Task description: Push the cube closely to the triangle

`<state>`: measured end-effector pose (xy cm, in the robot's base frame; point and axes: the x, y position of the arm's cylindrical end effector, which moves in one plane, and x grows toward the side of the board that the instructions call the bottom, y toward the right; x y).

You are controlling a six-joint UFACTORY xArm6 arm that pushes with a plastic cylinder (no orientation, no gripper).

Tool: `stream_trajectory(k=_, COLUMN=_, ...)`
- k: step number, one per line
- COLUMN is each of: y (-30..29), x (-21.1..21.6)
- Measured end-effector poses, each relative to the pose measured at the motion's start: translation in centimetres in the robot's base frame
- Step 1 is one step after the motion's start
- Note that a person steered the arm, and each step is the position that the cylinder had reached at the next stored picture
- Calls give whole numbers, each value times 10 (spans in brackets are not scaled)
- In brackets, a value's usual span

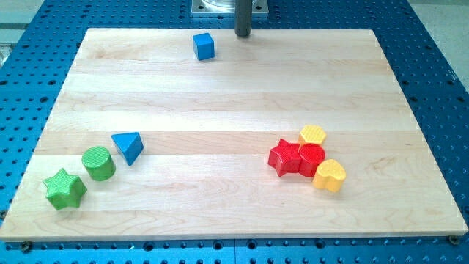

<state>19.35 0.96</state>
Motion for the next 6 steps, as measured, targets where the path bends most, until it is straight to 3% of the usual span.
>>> stream_trajectory(k=2, y=-87, x=18)
stream_trajectory(k=4, y=-76, x=27)
stream_trajectory(k=6, y=-36, x=0)
